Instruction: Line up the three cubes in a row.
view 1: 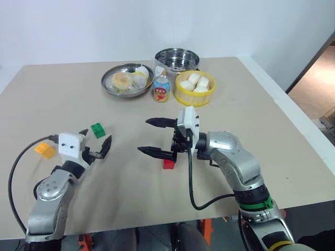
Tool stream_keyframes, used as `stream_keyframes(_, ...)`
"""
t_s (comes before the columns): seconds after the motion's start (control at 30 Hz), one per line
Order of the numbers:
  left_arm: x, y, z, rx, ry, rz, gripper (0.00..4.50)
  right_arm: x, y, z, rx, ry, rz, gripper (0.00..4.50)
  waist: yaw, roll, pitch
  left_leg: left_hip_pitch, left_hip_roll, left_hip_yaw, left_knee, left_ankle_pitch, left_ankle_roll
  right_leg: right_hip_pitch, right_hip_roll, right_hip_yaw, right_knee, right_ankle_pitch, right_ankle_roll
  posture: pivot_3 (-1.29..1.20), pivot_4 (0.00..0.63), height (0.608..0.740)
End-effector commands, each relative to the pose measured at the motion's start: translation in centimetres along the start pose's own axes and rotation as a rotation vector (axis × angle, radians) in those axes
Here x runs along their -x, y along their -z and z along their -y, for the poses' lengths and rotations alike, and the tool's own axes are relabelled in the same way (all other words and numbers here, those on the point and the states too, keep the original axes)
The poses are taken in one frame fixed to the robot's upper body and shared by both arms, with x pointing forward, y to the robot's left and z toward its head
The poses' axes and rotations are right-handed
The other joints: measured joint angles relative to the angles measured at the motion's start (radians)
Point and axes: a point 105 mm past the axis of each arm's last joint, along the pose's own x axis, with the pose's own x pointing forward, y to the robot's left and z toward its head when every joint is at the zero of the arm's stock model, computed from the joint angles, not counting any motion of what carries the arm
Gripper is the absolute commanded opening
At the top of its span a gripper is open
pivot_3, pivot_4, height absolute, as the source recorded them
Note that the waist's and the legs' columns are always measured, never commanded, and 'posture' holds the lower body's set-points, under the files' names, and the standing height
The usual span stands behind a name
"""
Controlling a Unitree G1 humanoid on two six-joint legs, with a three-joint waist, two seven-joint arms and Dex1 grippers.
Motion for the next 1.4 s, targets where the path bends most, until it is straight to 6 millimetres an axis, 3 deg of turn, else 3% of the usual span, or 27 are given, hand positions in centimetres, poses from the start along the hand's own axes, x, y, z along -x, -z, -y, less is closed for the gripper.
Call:
stream_keyframes(0.03, -0.2, -1.6, -1.0, -0.016, -0.065, 0.053, 4.50, -0.1, -0.2, 0.4, 0.055, 0.020, 0.021, 4.45, 0.000, -0.001, -0.001, 0.000, 0.000, 0.000, 0.000, 0.000, 0.000, 0.000, 0.000, 0.000, 0.000, 0.000, 0.000, 0.00, 0.150, 0.740)
stream_keyframes(0.17, -0.3, -1.4, -1.9, 0.004, -0.134, 0.044, 4.50, -0.1, 0.1, 0.8, 0.063, 0.037, 0.017, 4.45, 0.000, -0.002, -0.001, 0.000, 0.000, 0.000, 0.000, 0.000, 0.000, 0.000, 0.000, 0.000, 0.000, 0.001, 0.000, 0.00, 0.150, 0.740)
stream_keyframes(0.47, -1.1, -0.6, -0.5, 0.051, -0.201, 0.010, 4.50, 0.0, 0.4, 1.0, 0.076, 0.045, 0.005, 4.45, 0.000, -0.002, -0.001, 0.000, 0.000, 0.001, 0.000, 0.000, 0.000, 0.000, 0.000, 0.001, 0.000, 0.000, 0.000, 0.00, 0.150, 0.740)
stream_keyframes(0.9, -1.9, 0.2, -0.6, 0.059, -0.322, -0.020, 4.50, 0.4, 0.5, 1.3, 0.083, 0.060, -0.019, 4.45, 0.000, -0.002, -0.001, 0.000, 0.000, 0.001, 0.000, 0.000, 0.000, 0.000, 0.000, 0.001, 0.000, 0.001, 0.000, 0.00, 0.150, 0.740)
stream_keyframes(1.4, -3.6, 1.1, -0.1, 0.081, -0.330, -0.047, 4.50, 0.8, 0.4, 2.1, 0.103, 0.097, -0.035, 4.45, 0.000, -0.003, -0.001, 0.000, 0.000, 0.001, 0.000, 0.000, 0.000, 0.000, 0.001, 0.002, 0.000, 0.001, 0.001, 0.00, 0.150, 0.740)
